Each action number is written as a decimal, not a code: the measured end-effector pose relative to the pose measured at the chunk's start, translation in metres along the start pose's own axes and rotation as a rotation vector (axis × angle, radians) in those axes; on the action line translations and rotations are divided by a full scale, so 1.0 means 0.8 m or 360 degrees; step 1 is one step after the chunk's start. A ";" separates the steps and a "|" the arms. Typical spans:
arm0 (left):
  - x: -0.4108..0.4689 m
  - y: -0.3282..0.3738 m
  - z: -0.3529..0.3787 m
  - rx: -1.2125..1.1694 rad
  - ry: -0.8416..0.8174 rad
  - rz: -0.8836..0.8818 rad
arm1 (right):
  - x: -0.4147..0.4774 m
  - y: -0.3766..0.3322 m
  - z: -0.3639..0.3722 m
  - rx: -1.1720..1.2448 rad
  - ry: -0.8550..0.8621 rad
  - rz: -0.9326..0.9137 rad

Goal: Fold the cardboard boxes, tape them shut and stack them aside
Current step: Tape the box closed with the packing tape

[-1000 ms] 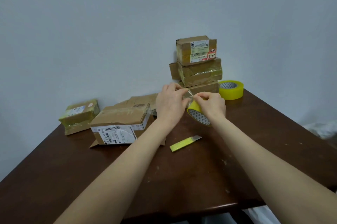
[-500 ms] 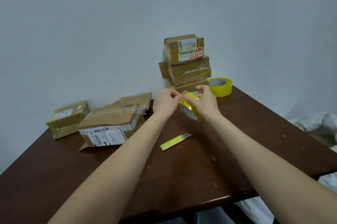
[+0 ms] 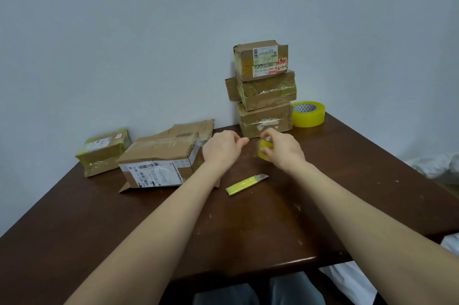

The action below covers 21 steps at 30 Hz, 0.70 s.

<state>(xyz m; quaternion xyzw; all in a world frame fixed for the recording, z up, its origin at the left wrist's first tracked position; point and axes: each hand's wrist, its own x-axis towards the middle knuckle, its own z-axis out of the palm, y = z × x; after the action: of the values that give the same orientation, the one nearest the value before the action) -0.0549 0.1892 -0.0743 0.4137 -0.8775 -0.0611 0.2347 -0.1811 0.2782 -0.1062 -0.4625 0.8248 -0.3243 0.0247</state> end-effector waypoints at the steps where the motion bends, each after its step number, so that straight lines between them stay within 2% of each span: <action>1: -0.001 -0.010 -0.005 -0.0022 0.0006 -0.0004 | -0.002 0.004 0.003 -0.0090 -0.0057 0.0024; 3: -0.004 -0.026 -0.016 -0.0040 0.0033 0.0007 | -0.008 -0.002 0.007 -0.0312 -0.0158 0.0001; 5: -0.010 -0.035 -0.024 -0.0015 0.0045 0.0016 | -0.011 -0.026 0.009 -0.0498 -0.0173 -0.0142; 7: -0.017 -0.043 -0.031 -0.0008 0.0078 0.0008 | -0.014 -0.059 0.011 -0.0515 -0.0238 -0.0309; 9: -0.021 -0.053 -0.038 -0.0039 0.0154 -0.0017 | -0.017 -0.087 0.019 -0.0534 -0.0463 -0.0398; 12: -0.025 -0.073 -0.051 -0.0078 0.0259 -0.0061 | -0.026 -0.106 0.046 -0.0785 -0.0788 -0.0402; 16: -0.036 -0.097 -0.069 -0.0067 0.0398 -0.0072 | -0.036 -0.103 0.077 -0.0798 -0.0739 -0.0416; 21: -0.041 -0.119 -0.068 -0.0106 0.0439 -0.0093 | -0.044 -0.108 0.080 -0.0790 -0.0711 -0.0378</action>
<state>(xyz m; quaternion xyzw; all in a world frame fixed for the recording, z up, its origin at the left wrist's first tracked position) 0.0542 0.1571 -0.0671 0.4355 -0.8220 -0.0396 0.3649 -0.0748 0.2418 -0.1174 -0.6066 0.7932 -0.0055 0.0535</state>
